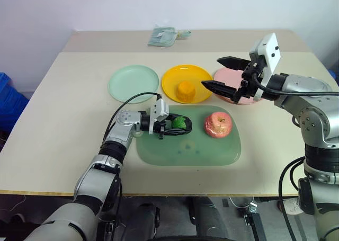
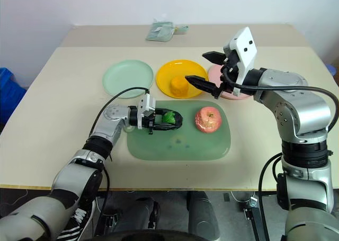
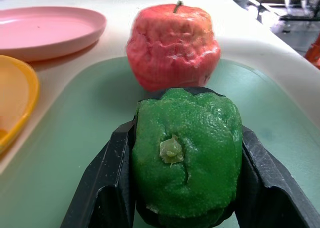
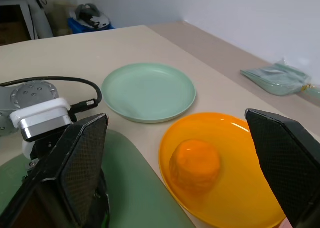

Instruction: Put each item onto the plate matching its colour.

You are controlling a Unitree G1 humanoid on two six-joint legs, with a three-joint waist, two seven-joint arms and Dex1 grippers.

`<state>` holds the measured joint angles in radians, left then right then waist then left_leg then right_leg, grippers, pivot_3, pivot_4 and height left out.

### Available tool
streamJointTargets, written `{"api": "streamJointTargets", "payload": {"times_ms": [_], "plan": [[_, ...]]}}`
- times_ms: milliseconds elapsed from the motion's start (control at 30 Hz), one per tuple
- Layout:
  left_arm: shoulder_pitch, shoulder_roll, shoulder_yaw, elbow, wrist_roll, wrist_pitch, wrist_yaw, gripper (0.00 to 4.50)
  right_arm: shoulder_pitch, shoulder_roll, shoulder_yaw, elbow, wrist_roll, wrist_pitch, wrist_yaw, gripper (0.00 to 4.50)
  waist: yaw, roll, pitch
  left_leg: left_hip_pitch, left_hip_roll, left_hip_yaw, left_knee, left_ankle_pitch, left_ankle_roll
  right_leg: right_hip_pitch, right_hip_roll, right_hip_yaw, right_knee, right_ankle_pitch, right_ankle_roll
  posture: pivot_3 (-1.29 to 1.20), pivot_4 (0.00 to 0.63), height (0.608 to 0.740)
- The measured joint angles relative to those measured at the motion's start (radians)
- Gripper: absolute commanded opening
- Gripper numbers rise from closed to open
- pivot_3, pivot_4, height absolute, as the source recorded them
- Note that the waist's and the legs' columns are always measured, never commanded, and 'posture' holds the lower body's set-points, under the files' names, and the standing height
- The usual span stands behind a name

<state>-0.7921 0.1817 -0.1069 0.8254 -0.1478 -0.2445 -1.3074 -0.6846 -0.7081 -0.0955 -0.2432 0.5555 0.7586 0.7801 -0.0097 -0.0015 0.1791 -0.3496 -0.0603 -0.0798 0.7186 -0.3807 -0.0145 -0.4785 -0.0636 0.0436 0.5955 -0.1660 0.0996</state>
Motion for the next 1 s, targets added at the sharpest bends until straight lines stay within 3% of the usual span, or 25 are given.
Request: {"api": "streamJointTargets", "payload": {"times_ms": [133, 300, 533, 567, 600, 700, 900, 1000], "plan": [[-0.088, -0.010, 0.108, 0.042, -0.039, -0.006, 0.201, 2.24, 0.000, 0.001, 0.000, 0.000, 0.008, 0.003, -0.006, 4.50, 0.001, 0.000, 0.000, 0.000, 0.000, 0.000, 0.001, 0.000, 0.000, 0.000, 0.000, 0.000, 0.000, 0.000, 0.000, 0.00, 0.150, 0.740], [-0.214, 0.060, 0.231, 0.158, -0.033, -0.023, 0.583, 2.24, 0.012, 0.027, 0.013, -0.007, 0.006, 0.007, -0.029, 4.50, -0.006, 0.000, 0.000, 0.001, 0.001, 0.000, -0.001, 0.000, 0.000, 0.000, 0.000, 0.000, 0.000, 0.000, 0.000, 0.00, 0.150, 0.740], [-0.231, 0.124, 0.326, 0.347, -0.017, -0.095, 0.909, 2.24, 0.009, 0.058, 0.037, -0.007, 0.008, 0.007, -0.036, 4.50, 0.002, -0.001, 0.000, 0.000, -0.001, -0.001, 0.000, 0.000, -0.001, 0.000, -0.001, 0.000, 0.000, 0.000, 0.000, 0.00, 0.150, 0.740], [-0.231, 0.130, 0.338, 0.363, -0.018, -0.096, 0.939, 2.84, 0.008, 0.058, 0.037, -0.007, 0.008, 0.007, -0.035, 4.50, 0.002, -0.001, 0.000, 0.000, -0.001, -0.001, 0.000, 0.000, -0.001, 0.000, -0.001, 0.000, 0.000, 0.000, 0.000, 0.00, 0.150, 0.740], [-0.231, 0.132, 0.353, 0.373, -0.021, -0.098, 0.955, 3.13, 0.008, 0.057, 0.037, -0.007, 0.008, 0.008, -0.035, 4.50, 0.002, -0.001, 0.000, -0.001, -0.001, -0.001, 0.000, 0.000, -0.001, 0.000, -0.001, -0.001, -0.001, 0.000, 0.000, 0.00, 0.150, 0.740], [-0.232, 0.130, 0.363, 0.376, -0.032, -0.118, 0.935, 4.44, 0.007, 0.056, 0.037, -0.007, 0.009, 0.012, -0.028, 4.50, 0.004, -0.001, 0.000, -0.001, -0.002, -0.001, 0.000, 0.000, -0.001, 0.000, -0.002, -0.001, -0.001, 0.000, 0.000, 0.00, 0.150, 0.740], [-0.238, 0.142, 0.397, 0.269, -0.154, -0.065, 0.612, 4.44, 0.080, -0.046, 0.045, -0.051, 0.019, 0.058, 0.046, 4.50, -0.001, -0.001, 0.000, -0.002, -0.001, -0.002, 0.000, 0.000, -0.001, 0.000, -0.001, -0.002, -0.001, 0.000, 0.000, 0.00, 0.150, 0.740], [-0.207, 0.194, 0.378, 0.097, -0.221, 0.009, 0.362, 4.44, 0.139, -0.114, 0.078, -0.050, -0.008, 0.061, 0.081, 4.50, -0.011, -0.001, 0.000, -0.001, -0.001, 0.000, -0.001, 0.000, -0.001, -0.001, -0.001, 0.000, 0.000, 0.000, 0.000, 0.00, 0.150, 0.740]]}}
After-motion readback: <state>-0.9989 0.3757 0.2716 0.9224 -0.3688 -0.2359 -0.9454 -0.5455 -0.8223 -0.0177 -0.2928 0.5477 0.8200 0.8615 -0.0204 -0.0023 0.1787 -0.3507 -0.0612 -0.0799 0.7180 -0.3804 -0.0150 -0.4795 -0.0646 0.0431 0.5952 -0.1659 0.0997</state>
